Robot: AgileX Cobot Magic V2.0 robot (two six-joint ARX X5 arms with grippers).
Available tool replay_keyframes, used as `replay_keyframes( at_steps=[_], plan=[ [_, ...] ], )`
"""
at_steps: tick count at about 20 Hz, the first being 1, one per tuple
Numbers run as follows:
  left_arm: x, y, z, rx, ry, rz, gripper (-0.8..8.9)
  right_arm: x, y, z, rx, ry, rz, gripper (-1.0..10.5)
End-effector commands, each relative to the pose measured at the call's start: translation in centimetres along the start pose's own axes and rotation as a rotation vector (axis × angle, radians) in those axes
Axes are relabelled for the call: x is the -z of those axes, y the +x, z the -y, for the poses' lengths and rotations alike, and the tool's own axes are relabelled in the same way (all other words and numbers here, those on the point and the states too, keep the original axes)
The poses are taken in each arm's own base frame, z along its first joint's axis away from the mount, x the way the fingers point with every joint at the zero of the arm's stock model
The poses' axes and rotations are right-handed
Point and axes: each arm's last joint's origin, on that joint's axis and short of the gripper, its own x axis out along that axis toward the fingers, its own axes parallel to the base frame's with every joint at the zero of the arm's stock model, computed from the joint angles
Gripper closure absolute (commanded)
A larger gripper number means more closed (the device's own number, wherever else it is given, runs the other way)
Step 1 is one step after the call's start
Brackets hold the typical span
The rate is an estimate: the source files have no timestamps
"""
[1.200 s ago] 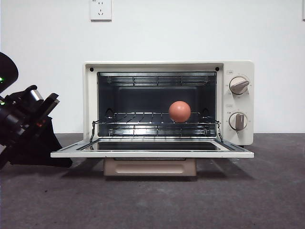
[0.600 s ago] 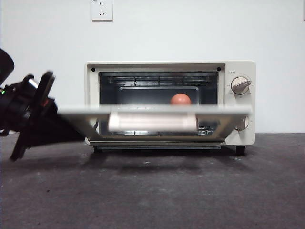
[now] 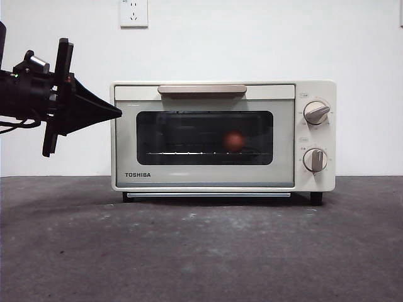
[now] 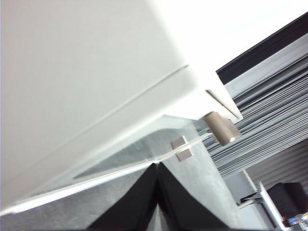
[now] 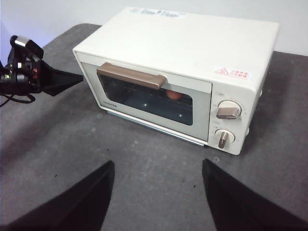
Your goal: Eggoven
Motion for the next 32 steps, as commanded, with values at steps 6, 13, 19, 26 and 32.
replay_keyframes(
  at_steps=[6,13,19,26,32],
  plan=[
    [-0.6,0.4,2.4,0.044,0.008,-0.006,8.06,-0.2,-0.3,-0.1,-0.005,-0.001,-0.003,6.5],
    [-0.2,-0.5,7.5,-0.045,0.147,-0.038,8.06,0.2,0.1,0.0,-0.003,-0.017,-0.023,6.5],
    [1.4,-2.5,12.2,-0.263,0.338,-0.059,8.06,2.9,3.4,0.3,-0.003,-0.017,-0.046,6.6],
    [2.5,-5.3,16.7,-0.373,0.491,-0.004,8.06,6.0,7.6,0.7,-0.066,-0.01,0.139,7.7],
    [2.9,-6.9,18.3,-0.354,0.51,0.022,8.06,8.1,9.7,1.0,-0.081,-0.01,0.219,9.4]
  ],
)
